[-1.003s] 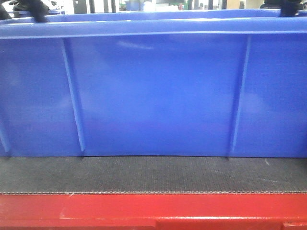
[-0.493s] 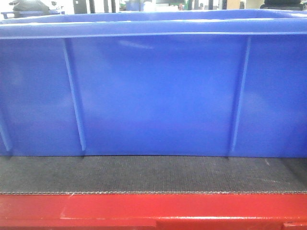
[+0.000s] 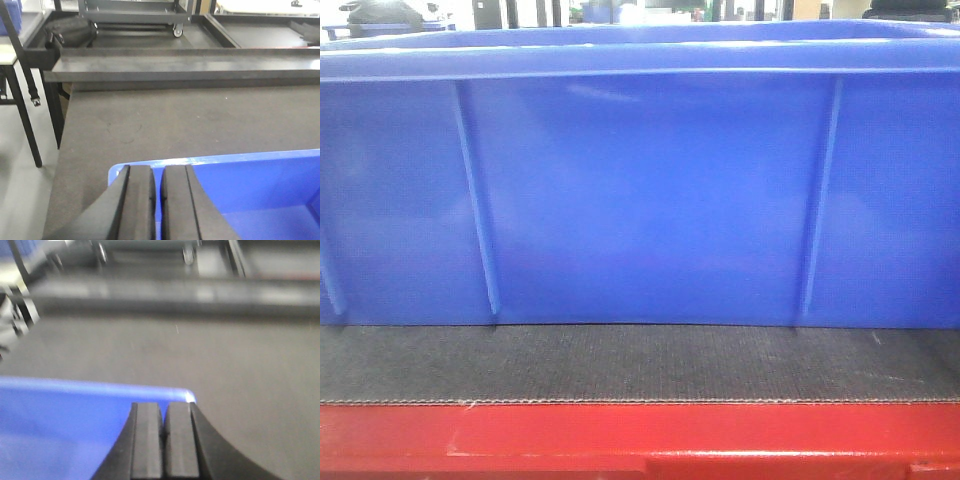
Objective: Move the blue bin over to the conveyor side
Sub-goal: 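Open both grippers and lift them off the blue bin's rims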
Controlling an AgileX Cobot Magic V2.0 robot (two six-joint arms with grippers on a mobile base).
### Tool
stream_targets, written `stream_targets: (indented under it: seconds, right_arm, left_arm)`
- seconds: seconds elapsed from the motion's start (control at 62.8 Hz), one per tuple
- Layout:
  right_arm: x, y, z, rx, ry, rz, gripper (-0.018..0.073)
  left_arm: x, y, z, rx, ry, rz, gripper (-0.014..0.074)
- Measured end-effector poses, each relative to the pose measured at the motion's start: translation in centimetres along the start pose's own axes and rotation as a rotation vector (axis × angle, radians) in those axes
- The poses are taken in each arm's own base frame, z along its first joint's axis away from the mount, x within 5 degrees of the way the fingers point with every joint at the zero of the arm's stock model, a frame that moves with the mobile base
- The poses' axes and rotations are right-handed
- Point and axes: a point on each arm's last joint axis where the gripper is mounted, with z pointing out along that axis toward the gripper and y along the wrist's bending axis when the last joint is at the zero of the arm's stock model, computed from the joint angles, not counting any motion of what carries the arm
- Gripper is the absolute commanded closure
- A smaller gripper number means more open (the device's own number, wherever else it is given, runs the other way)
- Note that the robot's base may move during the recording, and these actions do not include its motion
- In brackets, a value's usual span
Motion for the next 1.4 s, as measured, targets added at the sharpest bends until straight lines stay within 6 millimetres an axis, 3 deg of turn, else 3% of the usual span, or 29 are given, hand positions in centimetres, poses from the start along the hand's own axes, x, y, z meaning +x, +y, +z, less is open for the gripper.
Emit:
stream_targets:
  seconds: [0.191, 0.318, 0.573, 0.732, 1.035, 1.194, 1.401]
  right_arm:
    - [-0.5, -0.3, -2.7, -0.012, -0.044, 0.037, 0.0647]
    - [1.0, -0.6, -4.2, -0.015, -0.056, 0.039, 0.0647]
    - [8.5, -1.5, -6.0, -0.026, -0.031, 0.002, 0.0647]
    - [13.6, -2.0, -6.7, -0.035, 0.002, -0.009, 0.0647]
    - [19.8, -2.9, -9.8, -0.048, -0.037, -0.010, 0.0647]
    - [21.8, -3.3, -11.2, -0.050, -0.072, -0.007, 0.0647]
    - [21.8, -3.5, -12.6, -0.057, -0.141, 0.001, 0.0647]
  left_arm:
    - [0.6, 0.3, -1.4, -0.017, 0.046, -0.005, 0.0592]
    - [2.3, 0.8, -2.5, -0.035, 0.037, -0.068, 0.0592]
    - [9.8, 2.0, -4.1, -0.048, 0.056, -0.117, 0.0592]
    - [14.3, 2.9, -6.2, -0.064, 0.052, -0.122, 0.0592]
    - [21.7, 3.8, -10.7, -0.063, -0.014, -0.149, 0.0592]
    - [24.7, 3.9, -12.6, -0.058, -0.050, -0.150, 0.0592]
    - [25.7, 4.0, -14.6, -0.050, -0.134, -0.155, 0.0592]
